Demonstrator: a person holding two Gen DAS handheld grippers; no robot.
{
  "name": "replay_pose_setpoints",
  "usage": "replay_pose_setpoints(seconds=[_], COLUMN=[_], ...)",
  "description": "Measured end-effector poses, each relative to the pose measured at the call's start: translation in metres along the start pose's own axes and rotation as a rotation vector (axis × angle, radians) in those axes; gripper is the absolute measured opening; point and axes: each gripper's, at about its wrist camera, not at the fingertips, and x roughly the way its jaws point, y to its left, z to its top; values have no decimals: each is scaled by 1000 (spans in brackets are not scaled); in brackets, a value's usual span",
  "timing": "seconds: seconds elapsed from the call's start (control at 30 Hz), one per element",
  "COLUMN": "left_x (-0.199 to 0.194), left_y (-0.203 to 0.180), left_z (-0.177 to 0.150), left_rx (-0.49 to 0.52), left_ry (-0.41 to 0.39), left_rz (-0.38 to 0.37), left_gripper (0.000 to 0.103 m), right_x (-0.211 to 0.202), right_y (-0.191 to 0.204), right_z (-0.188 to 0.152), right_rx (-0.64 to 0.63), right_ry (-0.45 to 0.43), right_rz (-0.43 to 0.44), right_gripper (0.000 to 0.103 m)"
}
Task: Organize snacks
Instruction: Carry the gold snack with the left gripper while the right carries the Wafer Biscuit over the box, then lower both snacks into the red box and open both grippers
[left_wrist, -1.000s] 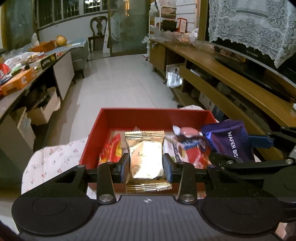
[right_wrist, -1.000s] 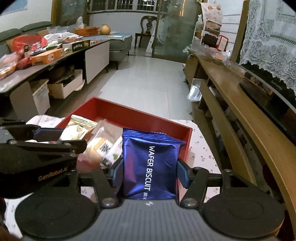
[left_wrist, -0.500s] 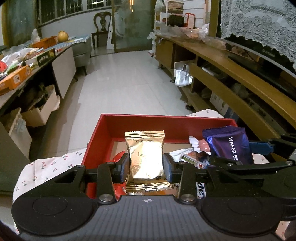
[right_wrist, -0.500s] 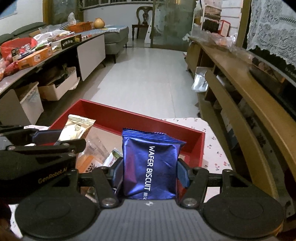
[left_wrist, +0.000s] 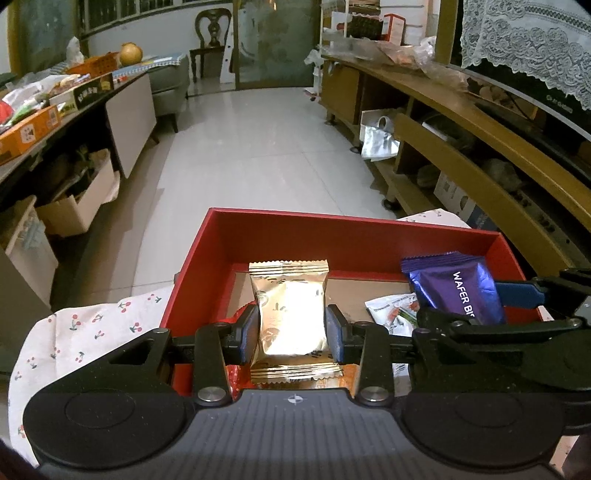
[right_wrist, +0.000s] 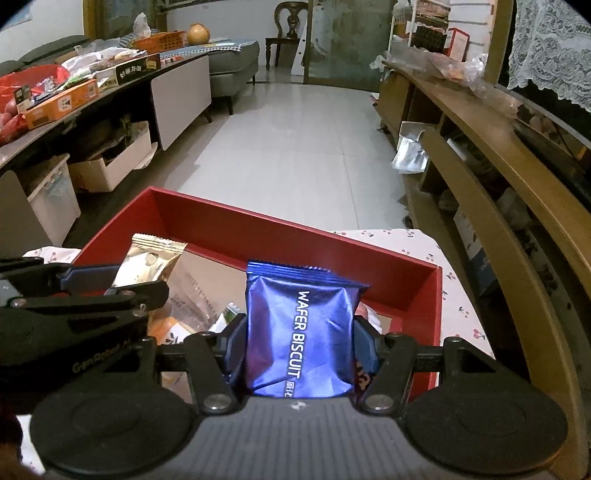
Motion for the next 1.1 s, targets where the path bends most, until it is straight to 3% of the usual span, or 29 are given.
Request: replay_pose_setpoints(seconds=[0.8, 1.1], left_x=[9, 0], left_y=[-3, 2], left_z=[-1, 1], left_rx=[33, -12], left_ry=[-1, 30], left_rz=[27, 1], left_gripper=[50, 60], right_x=[15, 6], right_y=[1, -4], right_z=[2, 4], right_rx=[6, 31], right_ry=[16, 44], right_rz=[-24, -19], right_gripper=[78, 80])
